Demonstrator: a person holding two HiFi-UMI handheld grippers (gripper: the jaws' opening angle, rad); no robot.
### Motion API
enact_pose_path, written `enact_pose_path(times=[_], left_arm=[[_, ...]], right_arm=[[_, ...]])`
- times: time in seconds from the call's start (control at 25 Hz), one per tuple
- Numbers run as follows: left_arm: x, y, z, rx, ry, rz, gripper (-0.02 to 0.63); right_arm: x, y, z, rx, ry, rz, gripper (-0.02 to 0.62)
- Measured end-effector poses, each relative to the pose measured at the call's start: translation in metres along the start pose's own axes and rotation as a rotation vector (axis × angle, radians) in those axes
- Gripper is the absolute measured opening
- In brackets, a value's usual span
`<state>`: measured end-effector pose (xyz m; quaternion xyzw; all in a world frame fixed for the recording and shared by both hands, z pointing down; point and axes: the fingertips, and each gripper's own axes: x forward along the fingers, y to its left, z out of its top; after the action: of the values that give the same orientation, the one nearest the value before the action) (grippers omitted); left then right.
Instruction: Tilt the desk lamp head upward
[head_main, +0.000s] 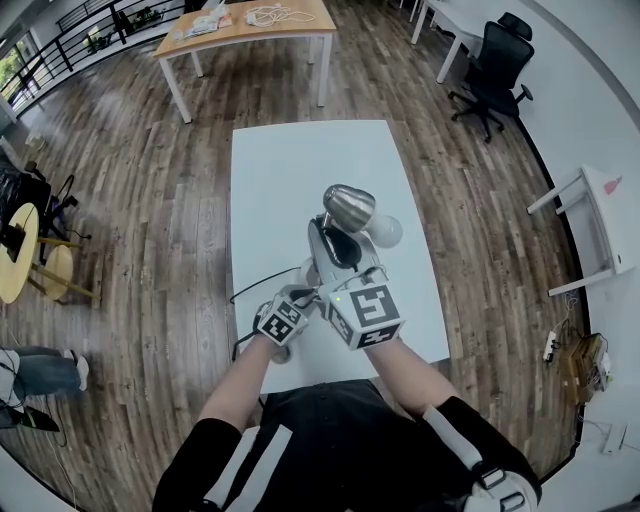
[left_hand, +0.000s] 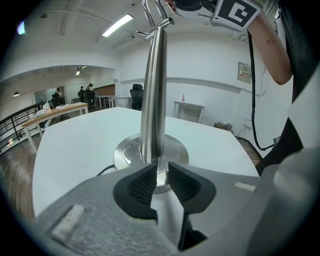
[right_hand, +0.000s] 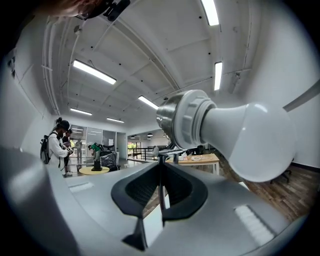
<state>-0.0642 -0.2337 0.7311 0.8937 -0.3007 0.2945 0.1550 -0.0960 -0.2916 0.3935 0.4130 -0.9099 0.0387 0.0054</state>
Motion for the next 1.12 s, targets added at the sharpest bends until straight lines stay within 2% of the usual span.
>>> enact_pose_path(times=[0.68,0.8,0.92,1.12], left_arm=[[0.002,0.001,0.004,-0.011,-0.028,-0.007,0.077],[-0.001,0.005,0.006,-0.059,-0.048,-0.003,0.060],[-0.004,0.010,0.010,-0.149,-0.083,0.007,0.061],[-0.028,0.020,0.028,-0.191,-0.178,0.095,0.063]], right_arm=[[0.013,0.007,-0.003,-0.082,0.030,0.039,0.026],[0.010,0.006,-0.004,-0.092,0.017,0.038,0.034],[0.001,0.002,-0.009,-0.100,0.010,0.039,0.109],[-0.025,-0.009,-0.025,-0.063,0.041,0.051,0.105]])
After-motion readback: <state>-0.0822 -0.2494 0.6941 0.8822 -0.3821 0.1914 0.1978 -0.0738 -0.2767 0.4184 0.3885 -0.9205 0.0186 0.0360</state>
